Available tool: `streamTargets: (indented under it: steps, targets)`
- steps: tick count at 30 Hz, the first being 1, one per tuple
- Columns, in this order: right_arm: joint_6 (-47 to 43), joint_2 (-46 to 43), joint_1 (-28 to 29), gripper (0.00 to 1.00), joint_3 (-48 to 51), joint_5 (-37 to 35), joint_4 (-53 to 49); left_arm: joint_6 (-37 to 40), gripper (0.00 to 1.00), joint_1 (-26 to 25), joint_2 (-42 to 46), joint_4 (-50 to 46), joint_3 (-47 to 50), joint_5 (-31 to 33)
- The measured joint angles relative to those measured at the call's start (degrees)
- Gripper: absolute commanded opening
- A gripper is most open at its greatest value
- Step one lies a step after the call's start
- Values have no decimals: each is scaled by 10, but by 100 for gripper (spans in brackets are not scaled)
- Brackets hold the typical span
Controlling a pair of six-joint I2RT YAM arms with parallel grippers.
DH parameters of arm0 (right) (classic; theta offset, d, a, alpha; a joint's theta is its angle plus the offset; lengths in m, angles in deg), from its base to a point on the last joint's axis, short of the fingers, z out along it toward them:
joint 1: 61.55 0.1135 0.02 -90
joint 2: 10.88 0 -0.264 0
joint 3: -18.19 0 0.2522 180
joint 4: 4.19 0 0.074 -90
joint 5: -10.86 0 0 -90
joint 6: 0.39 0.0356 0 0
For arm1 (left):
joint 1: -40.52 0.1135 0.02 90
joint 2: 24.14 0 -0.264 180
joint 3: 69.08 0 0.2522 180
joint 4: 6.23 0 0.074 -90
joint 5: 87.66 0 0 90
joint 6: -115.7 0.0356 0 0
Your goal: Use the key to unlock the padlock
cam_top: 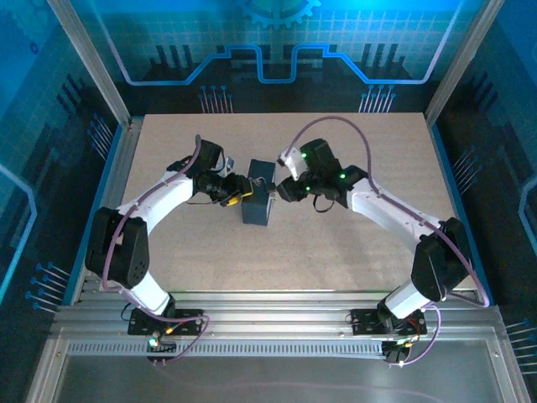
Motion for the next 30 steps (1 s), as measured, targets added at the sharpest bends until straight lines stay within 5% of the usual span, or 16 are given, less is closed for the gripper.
streamTargets:
  steps: [6, 14, 30]
  targets:
    - [122, 52, -42, 53, -3, 122, 28, 0, 45, 0, 0, 0, 0, -1]
    - [228, 102, -43, 53, -3, 195, 75, 0, 45, 0, 0, 0, 0, -2]
    - [309, 132, -44, 11, -3, 221, 122, 0, 41, 0, 0, 0, -2, -5]
